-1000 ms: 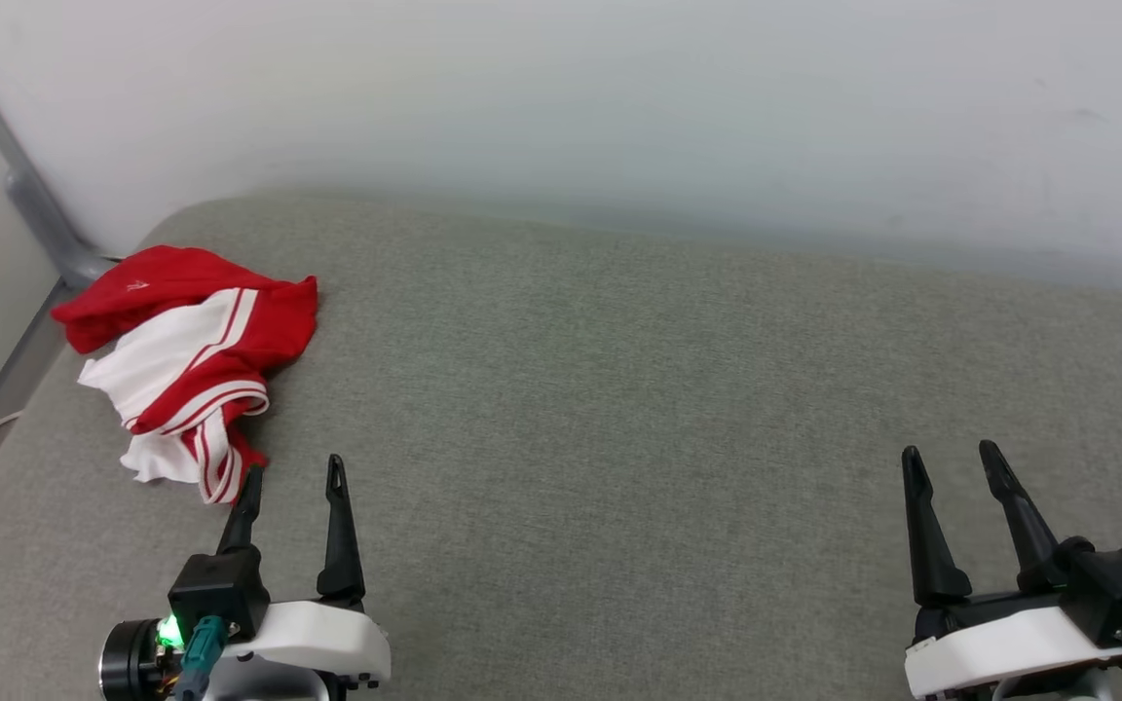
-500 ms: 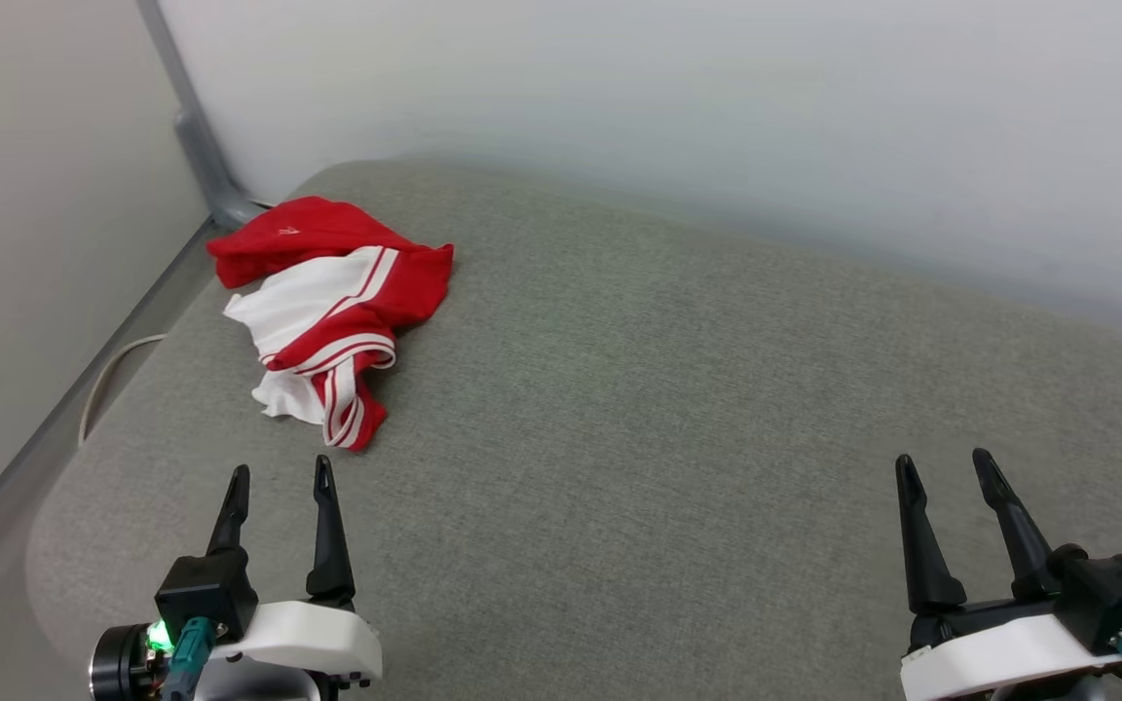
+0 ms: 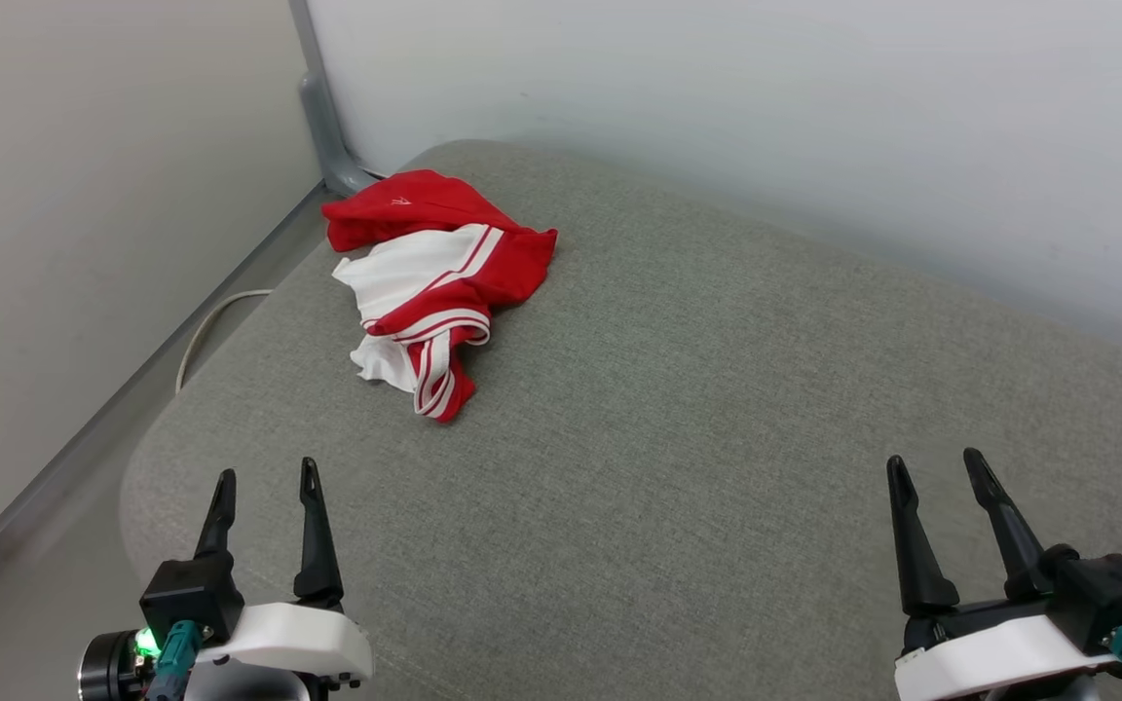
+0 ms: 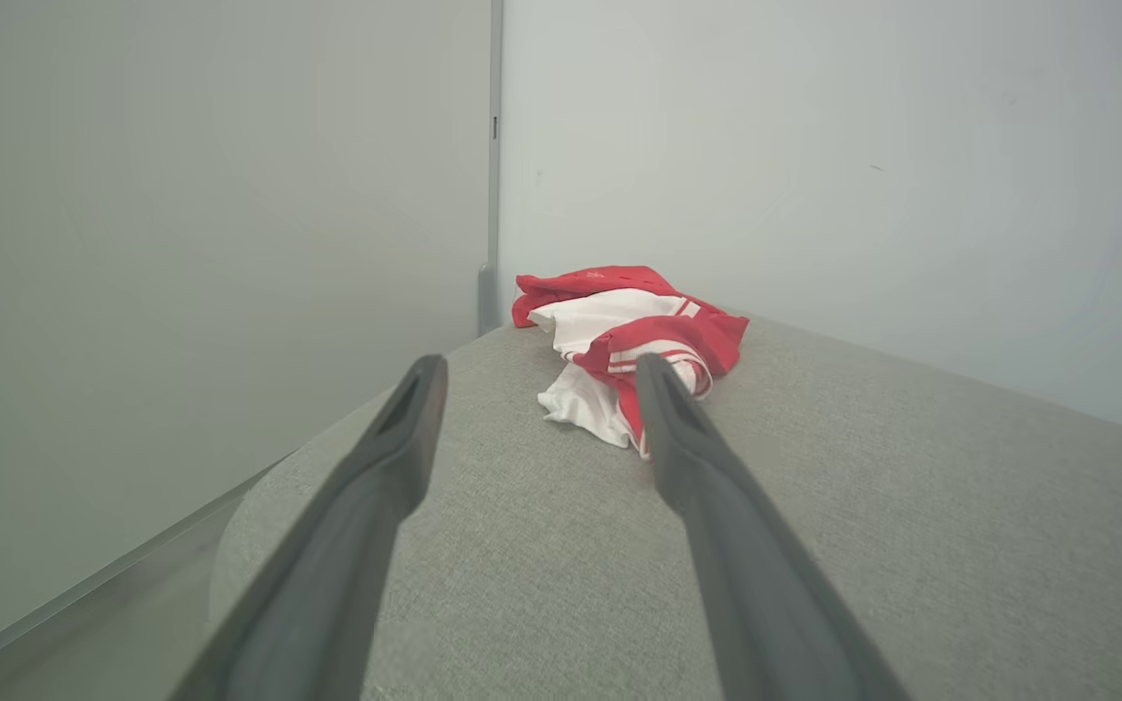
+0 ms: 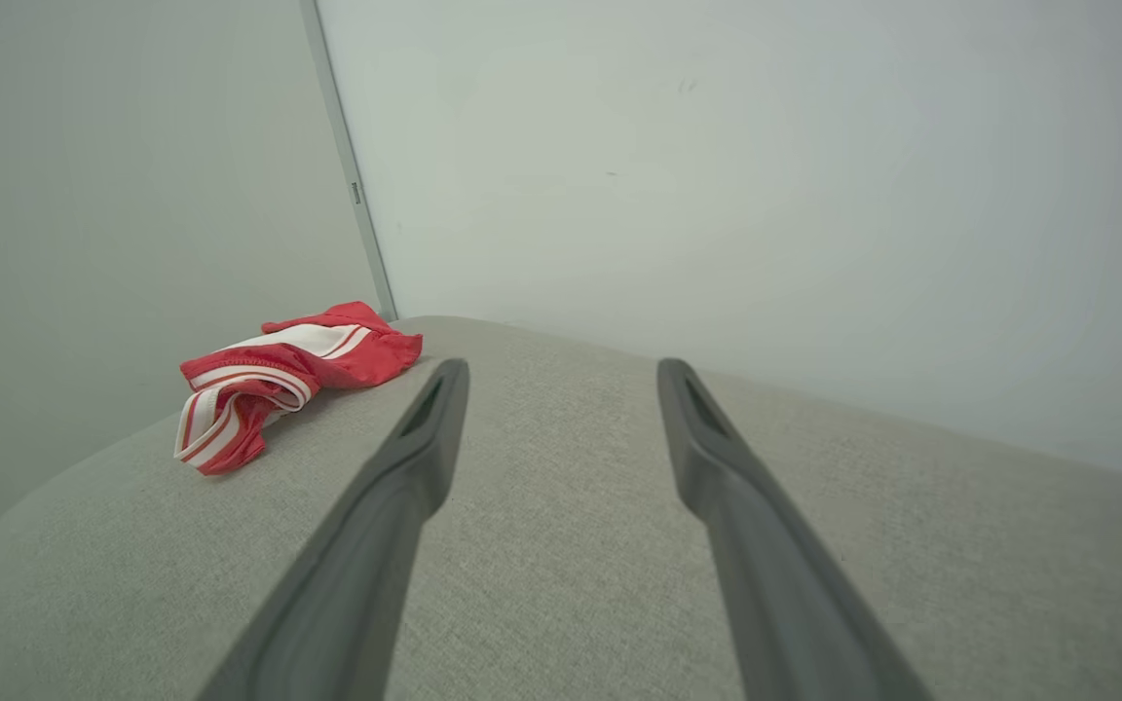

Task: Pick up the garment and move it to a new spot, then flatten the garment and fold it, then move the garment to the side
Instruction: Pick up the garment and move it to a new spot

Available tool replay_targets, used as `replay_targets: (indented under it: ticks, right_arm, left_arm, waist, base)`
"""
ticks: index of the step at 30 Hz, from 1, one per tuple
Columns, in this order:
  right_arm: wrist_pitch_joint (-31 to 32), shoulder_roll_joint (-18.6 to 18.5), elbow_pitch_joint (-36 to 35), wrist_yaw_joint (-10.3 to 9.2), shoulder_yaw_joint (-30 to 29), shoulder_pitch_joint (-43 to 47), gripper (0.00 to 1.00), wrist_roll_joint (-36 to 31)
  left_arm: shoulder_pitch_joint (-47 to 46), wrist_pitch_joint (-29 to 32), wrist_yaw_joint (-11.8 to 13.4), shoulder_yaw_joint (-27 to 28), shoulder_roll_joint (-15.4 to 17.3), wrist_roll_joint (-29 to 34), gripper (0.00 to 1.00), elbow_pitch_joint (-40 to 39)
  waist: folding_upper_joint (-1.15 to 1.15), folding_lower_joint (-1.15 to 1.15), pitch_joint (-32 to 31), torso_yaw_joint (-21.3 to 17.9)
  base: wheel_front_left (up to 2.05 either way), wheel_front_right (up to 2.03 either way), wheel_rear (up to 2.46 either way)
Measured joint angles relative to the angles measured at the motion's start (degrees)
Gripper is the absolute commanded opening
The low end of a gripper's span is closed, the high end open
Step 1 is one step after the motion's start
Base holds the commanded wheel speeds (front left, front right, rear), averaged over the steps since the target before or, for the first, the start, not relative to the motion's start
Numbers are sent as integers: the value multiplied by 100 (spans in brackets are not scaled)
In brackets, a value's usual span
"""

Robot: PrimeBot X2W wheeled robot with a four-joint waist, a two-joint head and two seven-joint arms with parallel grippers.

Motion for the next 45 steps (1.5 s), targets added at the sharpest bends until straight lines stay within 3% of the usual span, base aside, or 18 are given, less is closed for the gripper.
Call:
replay_targets:
  ticks: [9,14,23,31,38,45]
  right_arm:
    - [0,0,1,0,55,1,100,2]
    - [0,0,-8,0,109,-9,100,-40]
    - [0,0,-259,0,2,-363,100,-600]
    - [0,0,-573,0,-132,-728,100,-1015]
    - [0,-49,-794,0,-178,-1017,100,-1171]
    - [0,-154,-894,0,-181,-1227,100,-1203]
  left_arm:
    - [41,0,-18,68,0,1,100,10]
    - [-132,0,-218,261,26,47,100,53]
    - [-1937,0,-795,1140,444,-202,100,212]
    - [-3395,69,-1143,1137,980,-539,100,1010]
    - [-4359,1049,-1248,772,1560,-1033,100,1720]
    - [-4951,2820,-1270,-1,2201,-1875,100,2253]
  waist:
    - [0,0,-6,95]
    - [0,0,22,-15]
    - [0,0,679,-496]
    - [0,1,1507,-846]
    - [0,1,2216,-1095]
    - [0,0,2720,-1330]
  base:
    - [0,0,0]
    - [0,0,0]
    - [0,0,0]
    - [0,0,0]
    - [0,0,0]
    - [0,0,0]
